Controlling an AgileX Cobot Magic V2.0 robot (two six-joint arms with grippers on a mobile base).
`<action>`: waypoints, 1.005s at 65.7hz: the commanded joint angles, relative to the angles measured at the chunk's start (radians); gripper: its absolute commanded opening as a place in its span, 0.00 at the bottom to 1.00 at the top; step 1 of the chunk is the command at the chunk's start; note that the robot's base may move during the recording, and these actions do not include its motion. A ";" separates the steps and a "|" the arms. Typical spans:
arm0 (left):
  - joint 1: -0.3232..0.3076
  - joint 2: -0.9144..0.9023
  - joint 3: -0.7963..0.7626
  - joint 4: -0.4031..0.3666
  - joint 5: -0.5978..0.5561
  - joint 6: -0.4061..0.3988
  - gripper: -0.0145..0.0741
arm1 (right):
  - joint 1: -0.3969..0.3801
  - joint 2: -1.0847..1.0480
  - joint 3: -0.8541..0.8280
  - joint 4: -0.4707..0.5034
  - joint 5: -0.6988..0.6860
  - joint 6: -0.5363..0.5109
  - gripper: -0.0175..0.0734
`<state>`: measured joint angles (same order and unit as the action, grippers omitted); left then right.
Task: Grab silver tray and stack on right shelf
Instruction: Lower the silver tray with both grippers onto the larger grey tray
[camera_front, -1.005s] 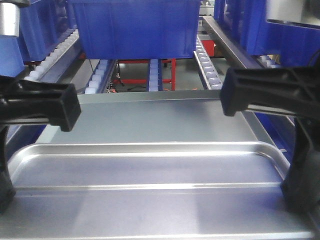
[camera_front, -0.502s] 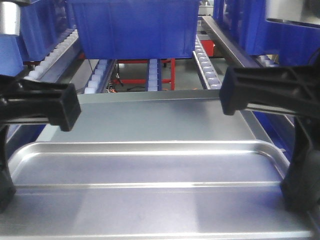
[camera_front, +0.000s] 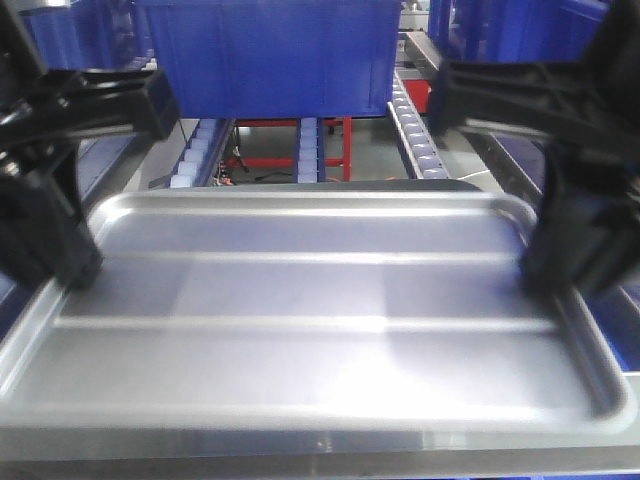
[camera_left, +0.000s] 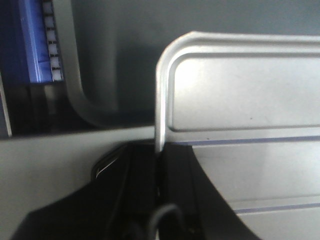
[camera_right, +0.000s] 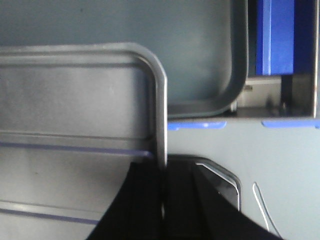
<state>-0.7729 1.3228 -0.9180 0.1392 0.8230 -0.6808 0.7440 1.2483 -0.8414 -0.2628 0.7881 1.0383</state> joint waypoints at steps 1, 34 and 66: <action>0.064 0.018 -0.060 -0.019 -0.048 0.111 0.05 | -0.051 0.038 -0.082 -0.034 -0.060 -0.095 0.27; 0.182 0.295 -0.228 -0.139 -0.211 0.278 0.05 | -0.185 0.373 -0.325 -0.029 -0.199 -0.165 0.27; 0.182 0.344 -0.230 -0.139 -0.236 0.278 0.05 | -0.185 0.394 -0.325 -0.029 -0.205 -0.164 0.27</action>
<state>-0.5746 1.7079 -1.1132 0.0410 0.6464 -0.4347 0.5537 1.6900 -1.1197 -0.2975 0.7150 0.8791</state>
